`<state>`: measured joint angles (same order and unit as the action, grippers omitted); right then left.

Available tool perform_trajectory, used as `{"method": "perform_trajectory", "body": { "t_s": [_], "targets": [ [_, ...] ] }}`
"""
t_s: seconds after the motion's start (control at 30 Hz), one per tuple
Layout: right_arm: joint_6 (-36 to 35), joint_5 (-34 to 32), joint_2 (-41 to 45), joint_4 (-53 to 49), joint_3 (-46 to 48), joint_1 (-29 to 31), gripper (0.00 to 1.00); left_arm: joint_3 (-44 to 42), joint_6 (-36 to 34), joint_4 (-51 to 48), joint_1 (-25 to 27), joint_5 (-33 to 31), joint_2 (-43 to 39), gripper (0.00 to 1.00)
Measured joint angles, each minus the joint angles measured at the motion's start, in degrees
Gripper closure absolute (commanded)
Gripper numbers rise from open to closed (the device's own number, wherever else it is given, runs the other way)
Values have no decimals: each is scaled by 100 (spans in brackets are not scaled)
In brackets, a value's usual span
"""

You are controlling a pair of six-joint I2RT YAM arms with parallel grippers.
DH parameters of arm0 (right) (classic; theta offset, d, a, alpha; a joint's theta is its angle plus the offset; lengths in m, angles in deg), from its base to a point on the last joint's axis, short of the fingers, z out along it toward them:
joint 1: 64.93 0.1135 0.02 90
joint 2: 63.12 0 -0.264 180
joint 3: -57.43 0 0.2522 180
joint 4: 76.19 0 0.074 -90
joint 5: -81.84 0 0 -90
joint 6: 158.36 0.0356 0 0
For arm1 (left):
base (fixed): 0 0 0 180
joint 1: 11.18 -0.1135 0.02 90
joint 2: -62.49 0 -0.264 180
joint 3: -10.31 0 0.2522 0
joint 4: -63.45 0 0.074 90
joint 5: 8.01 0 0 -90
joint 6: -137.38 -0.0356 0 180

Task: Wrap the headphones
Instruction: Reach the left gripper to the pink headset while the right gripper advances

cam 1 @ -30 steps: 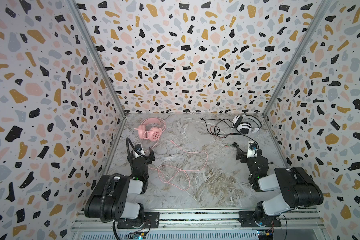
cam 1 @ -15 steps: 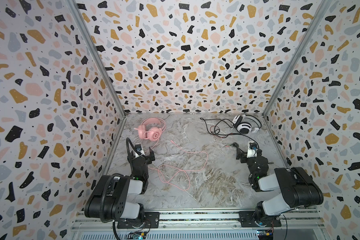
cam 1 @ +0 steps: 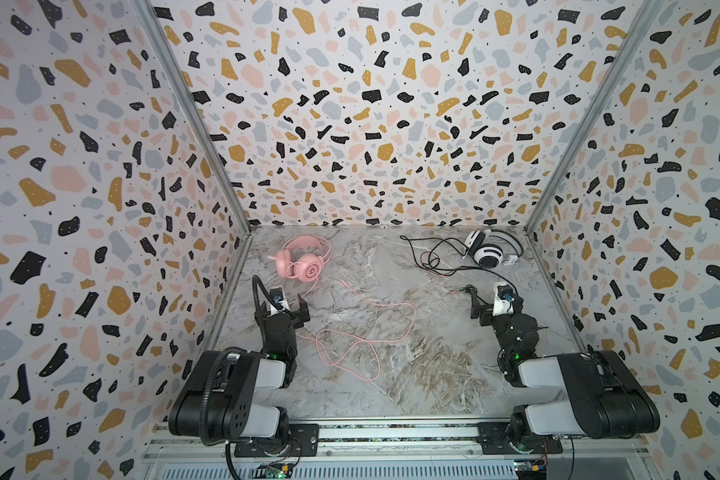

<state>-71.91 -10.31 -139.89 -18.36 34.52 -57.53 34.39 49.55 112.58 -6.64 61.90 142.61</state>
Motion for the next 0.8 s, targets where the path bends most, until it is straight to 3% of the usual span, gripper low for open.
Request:
{"method": "perform_trajectory", "body": {
  "t_s": [0.17, 0.27, 0.33, 0.53, 0.67, 0.8],
  "targets": [
    [157, -181, 951, -531, -2, 221, 1, 439, 83, -750, 0, -116, -501, 0],
    [1130, -109, 1539, -1143, -74, 205, 1, 678, 326, -1475, 2, -262, -863, 0],
    [1738, 295, 1657, -1515, -232, 136, 1, 1091, 754, -2420, 0, -538, -1126, 0],
    [2671, 1320, 870, -2697, -1381, 634, 1, 1742, 1679, -3663, -2, -887, -1515, 0],
    [2957, 1672, 520, -2905, -1606, 1099, 1, 1814, 1912, -4492, -2, -863, -1462, 0],
    [3220, 1987, -31, -2820, -1606, 1134, 1, 2153, 2122, -5243, -9, -625, -1399, 0]
  ]
}}
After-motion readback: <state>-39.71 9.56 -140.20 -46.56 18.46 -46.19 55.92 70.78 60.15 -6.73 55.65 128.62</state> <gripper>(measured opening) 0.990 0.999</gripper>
